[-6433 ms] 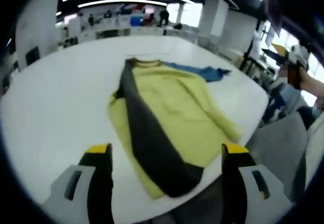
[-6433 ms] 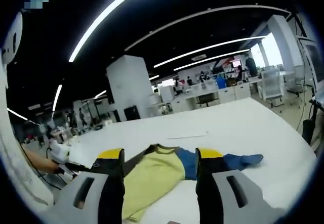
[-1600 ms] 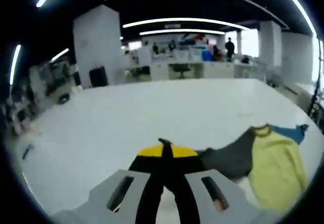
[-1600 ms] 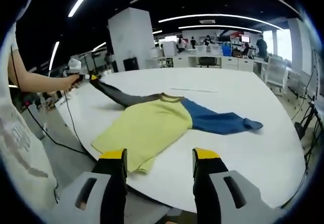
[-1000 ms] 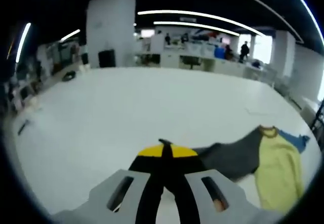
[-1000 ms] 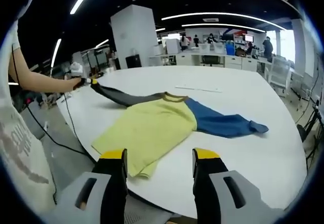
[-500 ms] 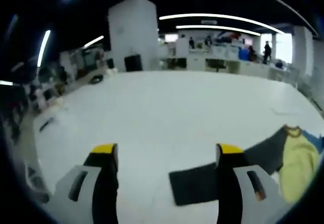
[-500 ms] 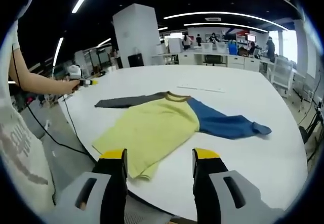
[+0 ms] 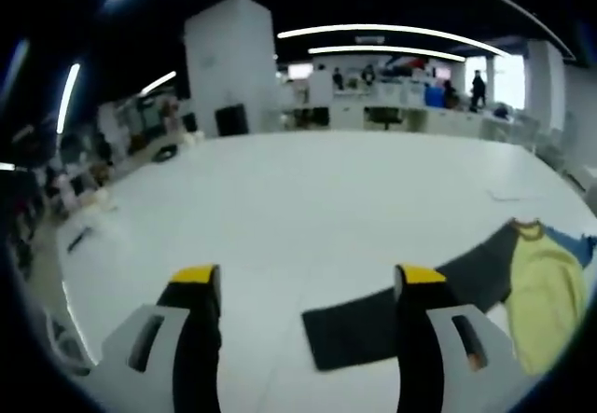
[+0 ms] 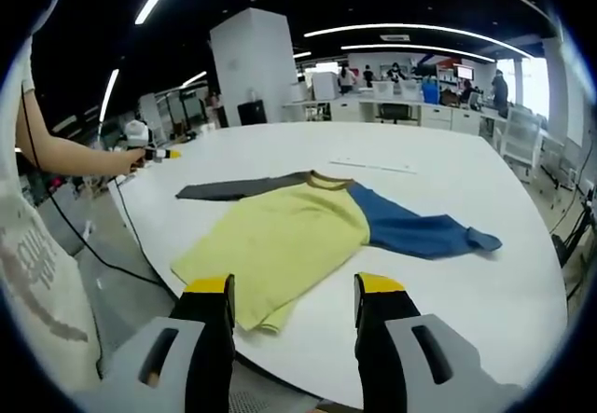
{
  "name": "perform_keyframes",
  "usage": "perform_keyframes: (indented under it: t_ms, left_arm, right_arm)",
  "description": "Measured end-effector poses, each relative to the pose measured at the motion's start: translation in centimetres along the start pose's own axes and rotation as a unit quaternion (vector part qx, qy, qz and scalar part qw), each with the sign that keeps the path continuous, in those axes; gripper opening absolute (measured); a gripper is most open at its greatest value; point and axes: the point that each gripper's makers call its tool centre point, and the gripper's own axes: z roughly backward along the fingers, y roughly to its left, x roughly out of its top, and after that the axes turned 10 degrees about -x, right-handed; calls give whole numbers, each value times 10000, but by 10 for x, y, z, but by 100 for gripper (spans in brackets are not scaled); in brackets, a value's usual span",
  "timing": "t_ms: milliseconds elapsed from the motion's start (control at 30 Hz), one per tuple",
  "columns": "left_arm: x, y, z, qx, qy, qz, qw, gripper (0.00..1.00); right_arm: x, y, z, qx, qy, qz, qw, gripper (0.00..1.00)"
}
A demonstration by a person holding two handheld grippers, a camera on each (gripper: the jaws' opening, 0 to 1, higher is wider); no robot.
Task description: Fold the garment on the visible template until the final outline fits inside the template.
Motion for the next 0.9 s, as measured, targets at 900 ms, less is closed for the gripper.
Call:
perform_keyframes:
  t_ms: [900]
  left_arm:
    - [-29, -179, 52, -3021, 193, -135, 9530, 100]
  right_arm:
    - [3, 2, -11, 133, -30, 5, 9999, 56]
